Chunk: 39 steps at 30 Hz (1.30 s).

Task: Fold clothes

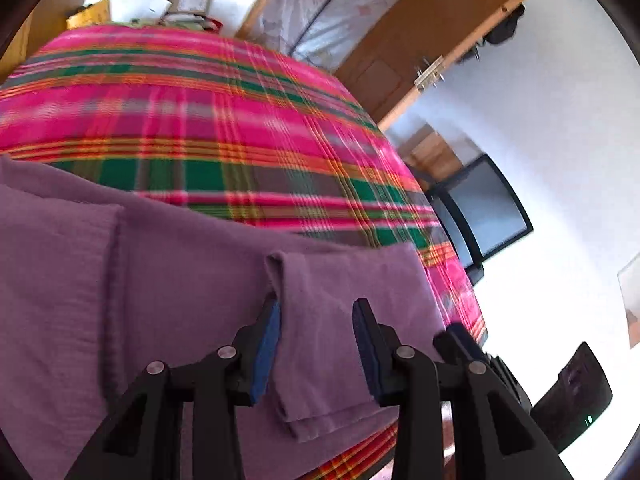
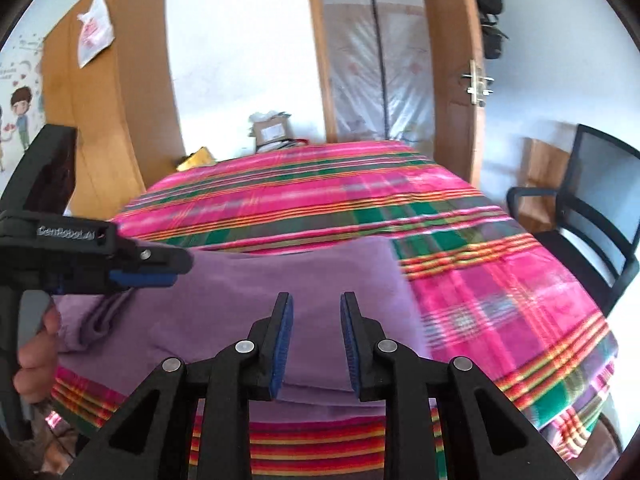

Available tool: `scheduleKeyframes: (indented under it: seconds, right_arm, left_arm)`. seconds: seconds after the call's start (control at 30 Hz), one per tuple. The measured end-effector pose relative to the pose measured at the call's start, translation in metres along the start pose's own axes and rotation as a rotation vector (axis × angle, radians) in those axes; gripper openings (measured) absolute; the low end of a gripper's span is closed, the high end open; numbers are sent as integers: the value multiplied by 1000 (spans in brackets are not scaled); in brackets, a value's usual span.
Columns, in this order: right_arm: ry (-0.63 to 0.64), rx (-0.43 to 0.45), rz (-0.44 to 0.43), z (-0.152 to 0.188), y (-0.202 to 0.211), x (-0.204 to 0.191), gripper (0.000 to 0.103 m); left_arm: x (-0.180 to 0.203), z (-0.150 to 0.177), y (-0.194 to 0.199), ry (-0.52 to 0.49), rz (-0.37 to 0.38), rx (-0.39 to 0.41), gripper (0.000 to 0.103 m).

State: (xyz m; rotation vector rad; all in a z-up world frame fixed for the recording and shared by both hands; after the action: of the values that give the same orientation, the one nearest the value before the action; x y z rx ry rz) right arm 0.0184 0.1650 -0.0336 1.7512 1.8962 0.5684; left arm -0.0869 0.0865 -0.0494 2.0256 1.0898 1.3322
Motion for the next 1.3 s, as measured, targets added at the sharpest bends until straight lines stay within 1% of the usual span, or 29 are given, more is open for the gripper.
scheduleKeyframes:
  seconds: [0.03,0.1,0.17,0.27,0.33,0.37,0.47,0.6,0.7,0.8,0.93,1.1,1.17,1.23,1.3]
  right_arm:
    - [-5,-15,33,3,-5,8,25]
    - [-25,-50,58,9,-14,20,25]
    - [-44,-79,42,21,-16,26,25]
    - [-35,-68,24,23,-14,26,25]
    - [-31,-65,12,25,-14,27,25]
    - [-30,-61,7,25,-12,28,25]
    - [-25,-55,2,28,-10,27,25]
    - [-24,-51,11,27,-11,32,25]
    - [-39,-22,31,21,-1,31,26]
    - [-11,-13,3,20,4,18,26]
    - [51,-46,-10,30,-2,-3,25]
    - [72,-58,23,36,-2,-4,25]
    - [71,-51,31,32,1,-6,26]
    - [96,-32,7,24,3,-19,26]
    - [123,-17,-9,18,2,-31,26]
  left_arm:
    - [-1,0,-3,-1,-16,1,38]
    - [-3,3,-8,2,-33,-11,38]
    - [-7,8,-11,15,-40,-26,38]
    - [-13,15,-15,29,-54,-44,38]
    - [-11,18,-13,10,-75,-31,38]
    - [-10,20,-13,-1,-83,-37,38]
    - [-7,23,-13,-20,-91,-37,38]
    - [-10,29,-7,-5,-82,-33,38]
    - [-9,33,-5,-10,-92,-36,38]
    - [-6,37,-5,-25,-105,-37,38]
    - [-6,42,0,-31,-110,-35,38]
    - [-9,45,12,-15,-92,-35,38]
    - [-11,43,23,-6,-92,-10,38]
    - [-13,40,36,0,-96,23,38]
    - [-17,40,50,13,-85,45,38]
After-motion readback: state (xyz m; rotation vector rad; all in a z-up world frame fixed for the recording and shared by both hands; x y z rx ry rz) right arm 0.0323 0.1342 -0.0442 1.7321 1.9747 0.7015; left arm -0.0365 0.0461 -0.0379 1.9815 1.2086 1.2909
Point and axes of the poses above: each gripper's, at about its wrist camera, not at the fingertips, and y roughly against the way its jaws point, x to its right, z to its underside, the point moved 9 cm from there along -y, roughly the way its jaws point, and after that the axes turned 5 degrees about -x, right-handed, at the moved point
